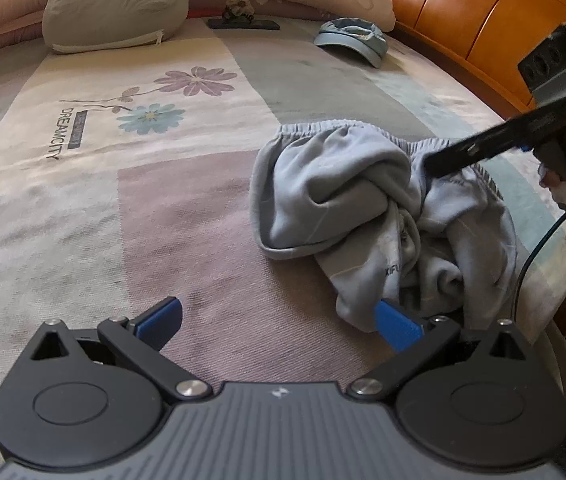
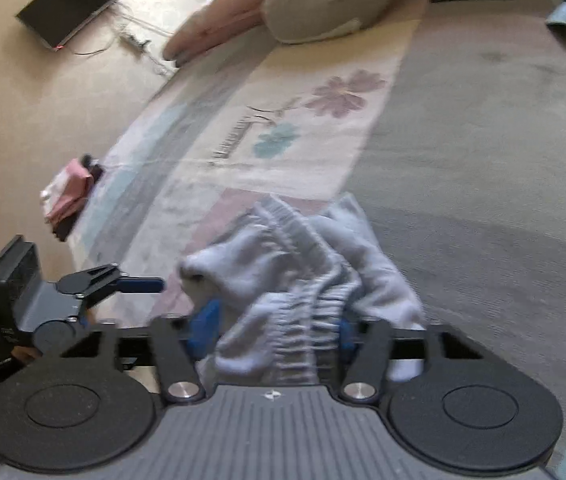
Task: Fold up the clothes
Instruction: 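Grasp the elastic waistband with the right tool and lift it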
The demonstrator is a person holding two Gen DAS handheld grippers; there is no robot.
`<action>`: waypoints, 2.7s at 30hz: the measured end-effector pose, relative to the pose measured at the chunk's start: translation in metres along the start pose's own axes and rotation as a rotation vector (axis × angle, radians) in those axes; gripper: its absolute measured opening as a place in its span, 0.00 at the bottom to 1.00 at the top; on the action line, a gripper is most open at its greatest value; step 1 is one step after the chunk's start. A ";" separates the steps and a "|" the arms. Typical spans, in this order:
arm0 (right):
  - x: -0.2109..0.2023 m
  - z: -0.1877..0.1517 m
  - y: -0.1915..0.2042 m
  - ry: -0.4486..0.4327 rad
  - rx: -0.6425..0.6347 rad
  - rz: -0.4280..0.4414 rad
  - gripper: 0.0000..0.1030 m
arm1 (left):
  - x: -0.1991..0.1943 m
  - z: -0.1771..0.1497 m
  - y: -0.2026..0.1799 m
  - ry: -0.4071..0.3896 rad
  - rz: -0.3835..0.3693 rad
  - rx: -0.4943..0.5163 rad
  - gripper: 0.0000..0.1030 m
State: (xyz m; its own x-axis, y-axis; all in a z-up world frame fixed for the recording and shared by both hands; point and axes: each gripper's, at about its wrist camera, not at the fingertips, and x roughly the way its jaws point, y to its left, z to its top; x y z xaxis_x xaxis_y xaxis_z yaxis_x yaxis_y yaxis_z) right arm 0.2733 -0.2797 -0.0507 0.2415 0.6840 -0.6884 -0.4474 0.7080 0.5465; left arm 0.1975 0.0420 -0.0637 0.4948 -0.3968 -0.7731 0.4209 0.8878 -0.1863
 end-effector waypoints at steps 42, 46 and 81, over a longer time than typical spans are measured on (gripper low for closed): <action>-0.072 0.016 -0.112 -0.123 -0.033 -0.632 0.52 | 0.012 0.051 -0.068 -0.050 -0.056 0.142 0.99; -0.056 0.035 -0.120 -0.149 -0.064 -0.600 0.52 | 0.013 0.048 -0.062 -0.047 -0.047 0.107 0.99; -0.129 -0.014 -0.101 -0.309 0.169 -0.554 0.51 | 0.005 0.030 -0.063 -0.059 -0.050 0.106 0.99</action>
State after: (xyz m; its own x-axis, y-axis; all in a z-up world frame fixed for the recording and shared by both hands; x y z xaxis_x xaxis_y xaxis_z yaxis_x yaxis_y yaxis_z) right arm 0.2753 -0.4418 -0.0237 0.6450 0.2118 -0.7343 -0.0507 0.9706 0.2354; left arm 0.1958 -0.0228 -0.0374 0.5140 -0.4560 -0.7266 0.5227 0.8381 -0.1562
